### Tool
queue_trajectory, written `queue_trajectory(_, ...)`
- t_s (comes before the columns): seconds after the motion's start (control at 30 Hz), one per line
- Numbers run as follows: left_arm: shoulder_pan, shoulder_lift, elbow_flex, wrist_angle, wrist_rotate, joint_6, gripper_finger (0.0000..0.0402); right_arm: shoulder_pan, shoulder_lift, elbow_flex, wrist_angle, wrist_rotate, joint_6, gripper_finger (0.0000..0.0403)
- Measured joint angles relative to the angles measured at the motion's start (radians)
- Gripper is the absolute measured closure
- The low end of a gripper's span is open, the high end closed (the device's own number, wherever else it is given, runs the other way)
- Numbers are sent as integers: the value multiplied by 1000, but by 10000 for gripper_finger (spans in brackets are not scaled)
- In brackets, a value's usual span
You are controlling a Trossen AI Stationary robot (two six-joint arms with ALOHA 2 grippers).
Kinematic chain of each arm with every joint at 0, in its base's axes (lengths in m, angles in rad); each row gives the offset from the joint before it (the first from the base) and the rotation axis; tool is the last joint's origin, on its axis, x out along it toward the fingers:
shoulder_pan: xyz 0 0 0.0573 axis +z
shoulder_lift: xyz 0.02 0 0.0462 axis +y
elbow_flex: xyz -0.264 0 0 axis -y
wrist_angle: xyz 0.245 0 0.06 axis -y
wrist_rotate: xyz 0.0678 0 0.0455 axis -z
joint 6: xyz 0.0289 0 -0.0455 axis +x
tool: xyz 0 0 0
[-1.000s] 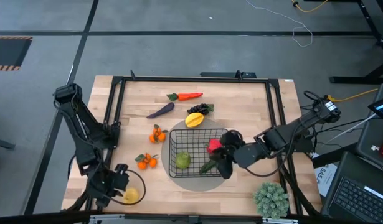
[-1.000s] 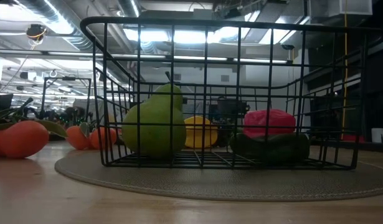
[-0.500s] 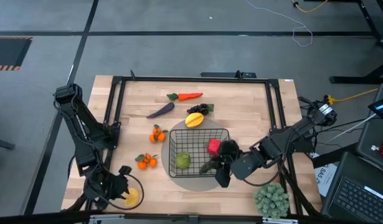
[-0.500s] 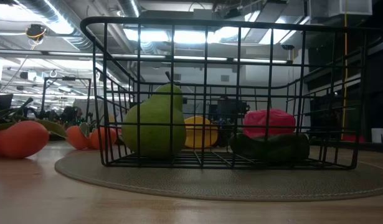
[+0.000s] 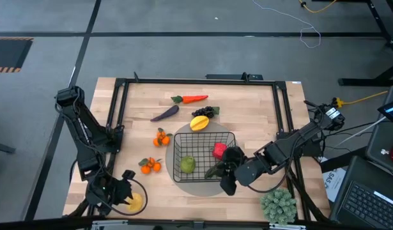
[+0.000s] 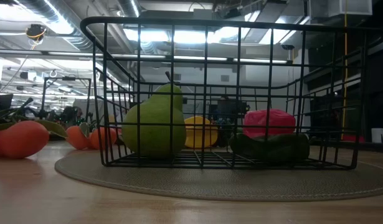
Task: Build produce basket
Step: Put the yellow pear into the black wire basket
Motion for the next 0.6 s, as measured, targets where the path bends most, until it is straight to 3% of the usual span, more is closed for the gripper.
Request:
queue_trajectory(0.37,0,0,0,0,32,-3,308,2,0,0,2,-5,-1,261)
queue_trajectory(0.6,0,2,0,0,1,-40,308,2,0,0,2,-5,-5,261)
